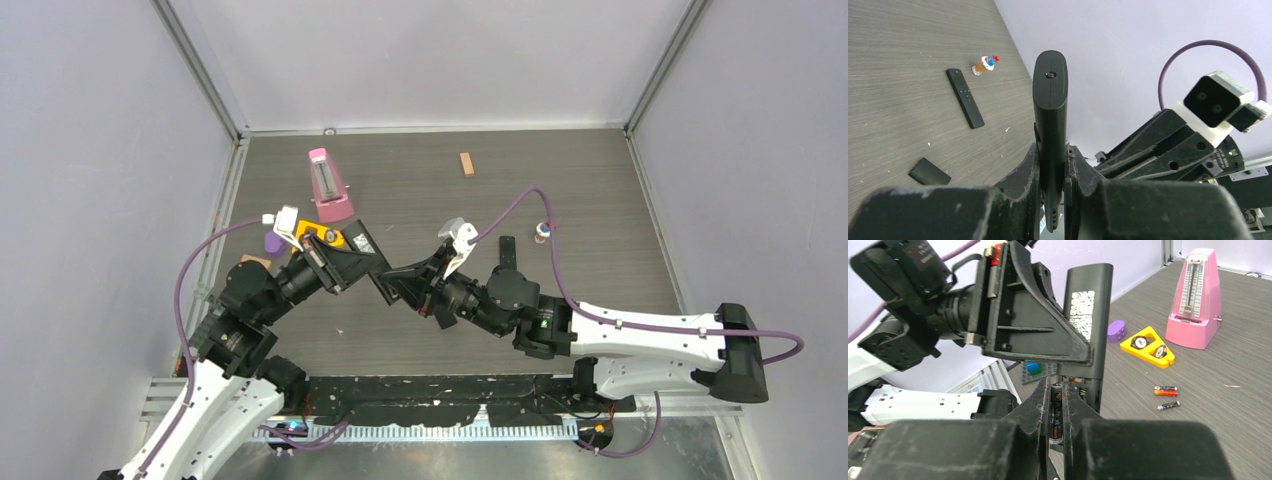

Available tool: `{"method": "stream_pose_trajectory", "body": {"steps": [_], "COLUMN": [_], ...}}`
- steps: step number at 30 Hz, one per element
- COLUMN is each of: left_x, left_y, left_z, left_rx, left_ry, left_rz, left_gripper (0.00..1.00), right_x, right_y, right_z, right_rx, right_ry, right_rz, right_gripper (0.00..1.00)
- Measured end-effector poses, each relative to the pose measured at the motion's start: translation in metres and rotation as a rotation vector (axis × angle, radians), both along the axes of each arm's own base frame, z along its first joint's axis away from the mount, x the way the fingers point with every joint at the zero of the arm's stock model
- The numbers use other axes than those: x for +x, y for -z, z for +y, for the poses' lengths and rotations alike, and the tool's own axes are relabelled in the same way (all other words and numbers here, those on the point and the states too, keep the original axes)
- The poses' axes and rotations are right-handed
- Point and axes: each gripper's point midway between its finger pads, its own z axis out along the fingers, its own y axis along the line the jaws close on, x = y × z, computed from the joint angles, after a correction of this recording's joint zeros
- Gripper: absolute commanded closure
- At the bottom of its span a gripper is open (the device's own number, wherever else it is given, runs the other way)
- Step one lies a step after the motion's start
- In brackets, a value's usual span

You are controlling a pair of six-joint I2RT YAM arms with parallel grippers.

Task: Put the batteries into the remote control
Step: Load the battery into the remote control.

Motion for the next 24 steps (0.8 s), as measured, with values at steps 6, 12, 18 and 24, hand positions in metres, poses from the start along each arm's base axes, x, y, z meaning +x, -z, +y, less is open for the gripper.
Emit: {"method": "stream_pose_trajectory", "body": {"steps": [6,12,18,24], "left_x": [-0.006,-0.005,-0.005,-0.004], "left_y": [-0.004,0.001,-0.001,-0.002], "left_z": [0.003,0.002,0.002,0.001], "left_rx": [-0.031,-0.036,-0.067,-0.118], "left_ry": [0.001,0.001,0.000,-0.002], "left_rz": [-0.014,-0.003,0.022,0.065], "left_gripper": [1.00,1.00,1.00,1.00], "right_x": [0.005,0.007,0.008,0.008], "right_y": [0.011,0.010,0.010,0.008], "right_z": [0.007,0.012,0.014,0.014], "right_rx": [-0.043,-0.052,-0.050,-0.045], "right_ry": [0.020,0.028,0.030,0.033], "right_rz": [-0.016,-0.029,-0.034,-0.044], "right_gripper": [0.95,0.95,0.95,0.94]}}
